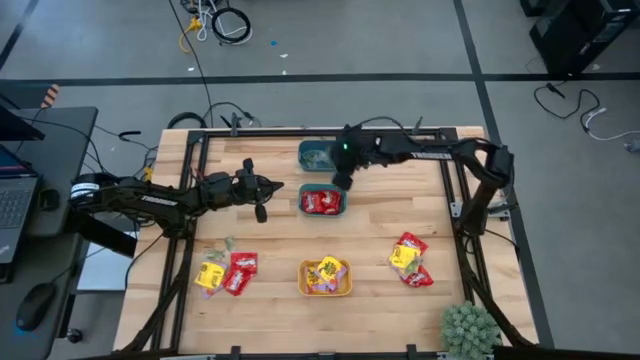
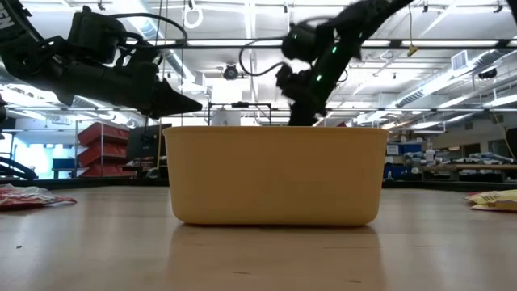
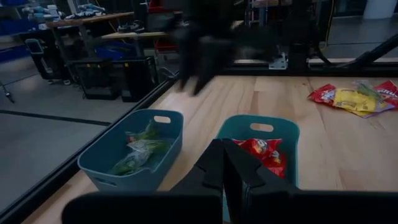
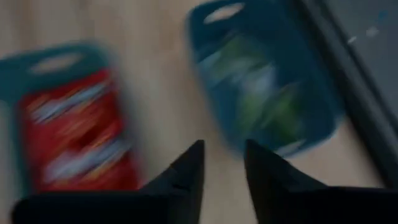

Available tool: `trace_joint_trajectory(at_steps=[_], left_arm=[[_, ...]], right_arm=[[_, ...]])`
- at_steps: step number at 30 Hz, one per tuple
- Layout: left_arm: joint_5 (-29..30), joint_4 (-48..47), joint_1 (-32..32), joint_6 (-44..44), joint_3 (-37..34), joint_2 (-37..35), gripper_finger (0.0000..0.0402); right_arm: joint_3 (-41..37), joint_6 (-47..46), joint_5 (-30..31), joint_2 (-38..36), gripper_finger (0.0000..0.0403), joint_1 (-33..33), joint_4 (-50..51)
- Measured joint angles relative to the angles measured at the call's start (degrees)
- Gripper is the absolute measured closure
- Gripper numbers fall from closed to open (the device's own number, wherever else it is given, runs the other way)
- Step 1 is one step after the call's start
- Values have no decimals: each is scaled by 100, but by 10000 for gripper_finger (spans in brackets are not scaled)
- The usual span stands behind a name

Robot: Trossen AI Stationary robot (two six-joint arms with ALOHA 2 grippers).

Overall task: Sort candy
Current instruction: Put the green gummy into the blue bin

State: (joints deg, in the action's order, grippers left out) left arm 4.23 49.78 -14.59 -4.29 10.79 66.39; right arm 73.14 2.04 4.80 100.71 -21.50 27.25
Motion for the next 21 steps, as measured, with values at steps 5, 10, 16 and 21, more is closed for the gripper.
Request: trace_joint_trajectory(at_steps=[5,10,16,21], left_arm=[[2,-1,0,2,0,0,401],[2,0,0,-4,0,0,401],[2,-4,2,-4,0,0,399],[2,-205,7,-2,0,0,398]], right_arm=[[-158,-599,0,-381,392,1027,1121],[-606,-1967,-17,-699,384,2135,1401],[-1163,-3320,-362,-1014,393,3204,2089],[-1329,-4248,-1304,-1239,366,3812,2923]])
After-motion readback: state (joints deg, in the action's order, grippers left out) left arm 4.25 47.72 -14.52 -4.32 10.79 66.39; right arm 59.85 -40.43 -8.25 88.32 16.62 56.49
